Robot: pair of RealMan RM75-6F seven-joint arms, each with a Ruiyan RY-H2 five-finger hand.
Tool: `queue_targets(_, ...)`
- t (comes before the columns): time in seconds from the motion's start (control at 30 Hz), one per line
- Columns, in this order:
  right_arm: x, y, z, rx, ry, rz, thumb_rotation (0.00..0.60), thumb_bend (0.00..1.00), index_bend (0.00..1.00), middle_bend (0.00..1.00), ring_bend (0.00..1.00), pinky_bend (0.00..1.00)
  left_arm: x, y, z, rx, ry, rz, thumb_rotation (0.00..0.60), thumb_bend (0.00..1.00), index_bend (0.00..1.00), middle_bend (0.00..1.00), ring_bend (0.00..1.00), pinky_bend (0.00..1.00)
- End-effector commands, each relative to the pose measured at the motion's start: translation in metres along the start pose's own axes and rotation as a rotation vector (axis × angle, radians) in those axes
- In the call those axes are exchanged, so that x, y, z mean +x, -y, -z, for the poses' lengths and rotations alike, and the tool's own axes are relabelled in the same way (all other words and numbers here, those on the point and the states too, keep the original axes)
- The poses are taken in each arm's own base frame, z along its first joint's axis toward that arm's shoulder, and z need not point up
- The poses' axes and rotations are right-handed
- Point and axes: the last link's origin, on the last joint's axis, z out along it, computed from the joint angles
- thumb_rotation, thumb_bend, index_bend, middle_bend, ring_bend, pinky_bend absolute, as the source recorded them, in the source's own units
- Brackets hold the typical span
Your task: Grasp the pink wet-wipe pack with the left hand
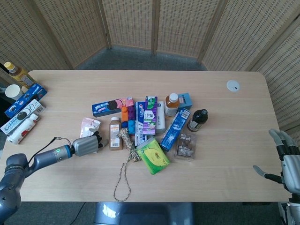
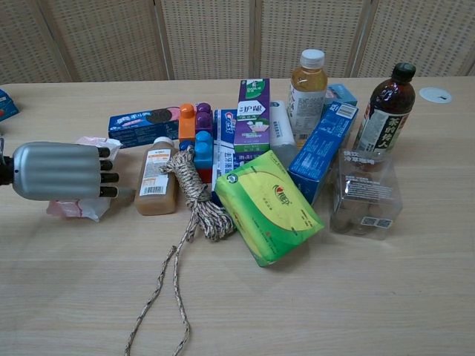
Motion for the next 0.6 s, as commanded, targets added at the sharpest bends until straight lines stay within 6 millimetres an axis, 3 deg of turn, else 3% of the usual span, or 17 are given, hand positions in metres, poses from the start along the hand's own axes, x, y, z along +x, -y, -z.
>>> queue_targets(0.03, 0.000, 0.000, 0.000, 0.001, 0.001, 0.001, 0.600, 0.00, 0.00, 0.00, 0.00, 0.00, 0.002, 0.004, 0.006, 0.018, -0.022, 0.003, 0.600, 0.07, 0.87, 0.66, 0.62, 0.61)
queue_targets(0.3, -0.001, 0.002, 0.001, 0.004, 0.004, 0.004, 0.600, 0.00, 0.00, 0.00, 0.00, 0.00, 0.016, 0.021, 0.021, 0.088, -0.136, 0.045, 0.600, 0.07, 0.87, 0.67, 0.62, 0.61)
queue_targets(0.6, -0.001, 0.004, 0.002, 0.010, 0.004, 0.002, 0.600, 0.00, 0.00, 0.00, 0.00, 0.00, 0.039, 0.064, 0.045, 0.208, -0.273, 0.027, 0.600, 0.07, 0.87, 0.66, 0.62, 0.61)
